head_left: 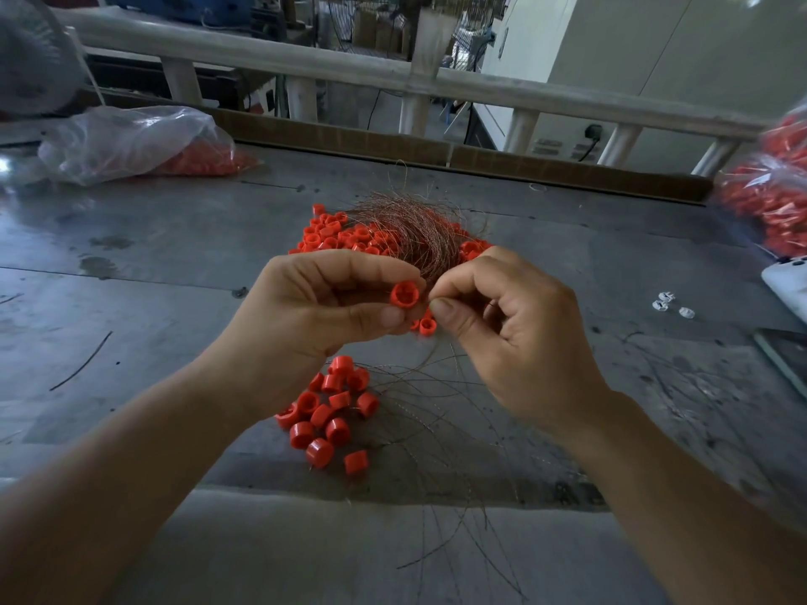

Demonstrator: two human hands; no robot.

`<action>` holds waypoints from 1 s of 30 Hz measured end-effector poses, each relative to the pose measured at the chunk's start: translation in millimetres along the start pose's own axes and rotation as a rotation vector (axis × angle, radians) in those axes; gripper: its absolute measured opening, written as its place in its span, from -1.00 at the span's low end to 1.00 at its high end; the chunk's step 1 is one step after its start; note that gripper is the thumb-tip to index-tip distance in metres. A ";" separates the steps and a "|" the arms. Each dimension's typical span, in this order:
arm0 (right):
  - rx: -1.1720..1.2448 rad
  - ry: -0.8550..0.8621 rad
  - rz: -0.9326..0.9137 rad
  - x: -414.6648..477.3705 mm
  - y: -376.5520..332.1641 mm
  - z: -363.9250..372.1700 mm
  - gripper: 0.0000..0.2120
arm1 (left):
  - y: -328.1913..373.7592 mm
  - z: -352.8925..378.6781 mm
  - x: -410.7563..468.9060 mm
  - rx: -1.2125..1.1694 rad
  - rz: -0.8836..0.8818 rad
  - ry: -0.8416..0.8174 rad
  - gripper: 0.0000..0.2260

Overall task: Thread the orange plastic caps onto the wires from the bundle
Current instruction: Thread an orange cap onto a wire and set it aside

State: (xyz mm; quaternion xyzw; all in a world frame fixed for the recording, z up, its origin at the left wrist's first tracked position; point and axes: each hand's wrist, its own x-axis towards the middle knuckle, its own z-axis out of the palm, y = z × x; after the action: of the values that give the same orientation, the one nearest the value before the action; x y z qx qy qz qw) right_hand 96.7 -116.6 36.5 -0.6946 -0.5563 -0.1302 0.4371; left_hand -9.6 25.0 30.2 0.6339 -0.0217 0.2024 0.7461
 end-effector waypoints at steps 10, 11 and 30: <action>-0.004 0.025 0.027 0.1 0.1 -3.9 -0.95 | 5.4 5.0 -1.2 -0.071 -0.071 0.016 -0.73; -0.006 0.027 0.026 -0.2 0.4 -3.6 -0.95 | 5.4 5.1 -1.2 -0.075 -0.072 0.016 -0.73; 0.002 0.013 0.036 -0.4 -1.3 -4.2 -0.94 | 5.8 4.0 -1.8 -0.094 -0.086 0.015 -0.74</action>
State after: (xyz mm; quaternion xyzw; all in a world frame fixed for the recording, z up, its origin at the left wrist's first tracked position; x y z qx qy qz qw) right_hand 96.7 -120.0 39.2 -0.7033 -0.5410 -0.1264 0.4435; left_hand -12.3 21.4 35.9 0.5969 0.0016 0.1737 0.7833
